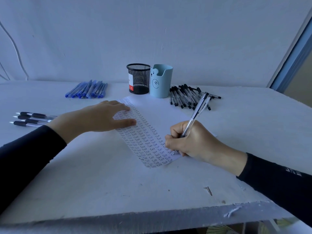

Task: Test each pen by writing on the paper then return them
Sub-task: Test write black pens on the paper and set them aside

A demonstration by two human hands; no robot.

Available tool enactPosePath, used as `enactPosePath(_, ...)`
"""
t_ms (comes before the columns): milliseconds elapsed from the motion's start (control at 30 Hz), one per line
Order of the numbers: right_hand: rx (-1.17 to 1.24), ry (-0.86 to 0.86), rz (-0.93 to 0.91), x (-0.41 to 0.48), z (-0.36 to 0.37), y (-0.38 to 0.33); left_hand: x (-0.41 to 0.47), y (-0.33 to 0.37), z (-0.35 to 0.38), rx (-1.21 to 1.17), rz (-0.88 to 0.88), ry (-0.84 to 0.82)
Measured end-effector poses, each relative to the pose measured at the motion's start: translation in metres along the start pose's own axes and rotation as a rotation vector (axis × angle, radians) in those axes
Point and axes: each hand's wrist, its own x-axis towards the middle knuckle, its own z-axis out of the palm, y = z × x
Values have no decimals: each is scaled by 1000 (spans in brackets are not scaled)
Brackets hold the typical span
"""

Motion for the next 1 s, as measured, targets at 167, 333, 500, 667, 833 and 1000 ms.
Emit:
enactPosePath(167,-16,1,-7,-1,-2,0,2,-1,1,1,6,-3)
enactPosePath(333,-15,-8,-5,-1,-2,-1,2,-2,0,-4,2,-3)
enactPosePath(500,-4,0,-4,0,-3,-1,4,-4,1,1,5,-6)
enactPosePath(667,-27,23,-19,1,-3,0,4,-4,2,-7,3,-8)
enactPosePath(833,-46,19,-26,2,-4,4,4,-5,2,-6,19,10)
enactPosePath(1000,63,35,-7,5,-10,-1,3,-4,1,2,17,2)
